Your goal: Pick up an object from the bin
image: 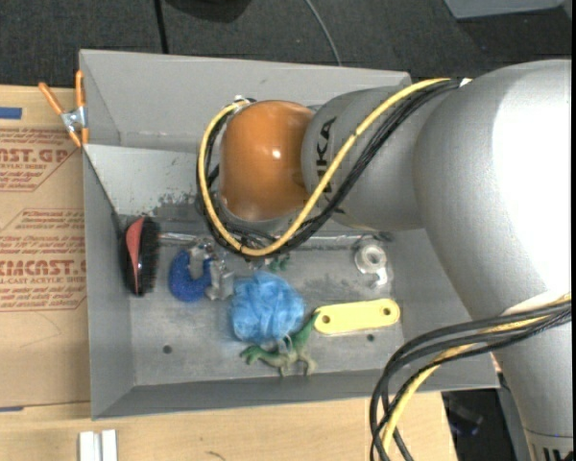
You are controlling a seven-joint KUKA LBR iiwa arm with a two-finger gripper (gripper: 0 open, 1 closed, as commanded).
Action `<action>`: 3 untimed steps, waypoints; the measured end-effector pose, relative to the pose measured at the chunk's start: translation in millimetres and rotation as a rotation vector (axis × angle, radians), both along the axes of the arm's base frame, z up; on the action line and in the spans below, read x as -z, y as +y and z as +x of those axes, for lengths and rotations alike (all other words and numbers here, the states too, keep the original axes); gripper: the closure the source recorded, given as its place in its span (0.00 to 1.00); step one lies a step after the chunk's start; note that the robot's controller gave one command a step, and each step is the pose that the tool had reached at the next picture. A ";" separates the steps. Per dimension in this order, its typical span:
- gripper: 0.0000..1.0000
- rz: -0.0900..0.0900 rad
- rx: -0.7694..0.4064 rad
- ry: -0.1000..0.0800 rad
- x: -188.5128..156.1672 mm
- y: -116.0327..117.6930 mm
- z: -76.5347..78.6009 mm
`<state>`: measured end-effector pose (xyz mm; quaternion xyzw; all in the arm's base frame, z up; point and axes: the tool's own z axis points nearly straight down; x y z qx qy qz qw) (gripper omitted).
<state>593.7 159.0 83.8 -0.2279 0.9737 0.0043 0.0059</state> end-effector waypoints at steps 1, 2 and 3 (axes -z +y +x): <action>1.00 0.000 0.000 0.000 0.0 -0.1 0.0; 1.00 0.006 -0.004 -0.006 4.8 -3.4 1.1; 1.00 0.008 0.009 -0.008 7.2 -4.2 1.3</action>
Offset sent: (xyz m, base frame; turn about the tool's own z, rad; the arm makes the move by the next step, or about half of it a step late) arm -0.0012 -0.0107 -0.0138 -0.0046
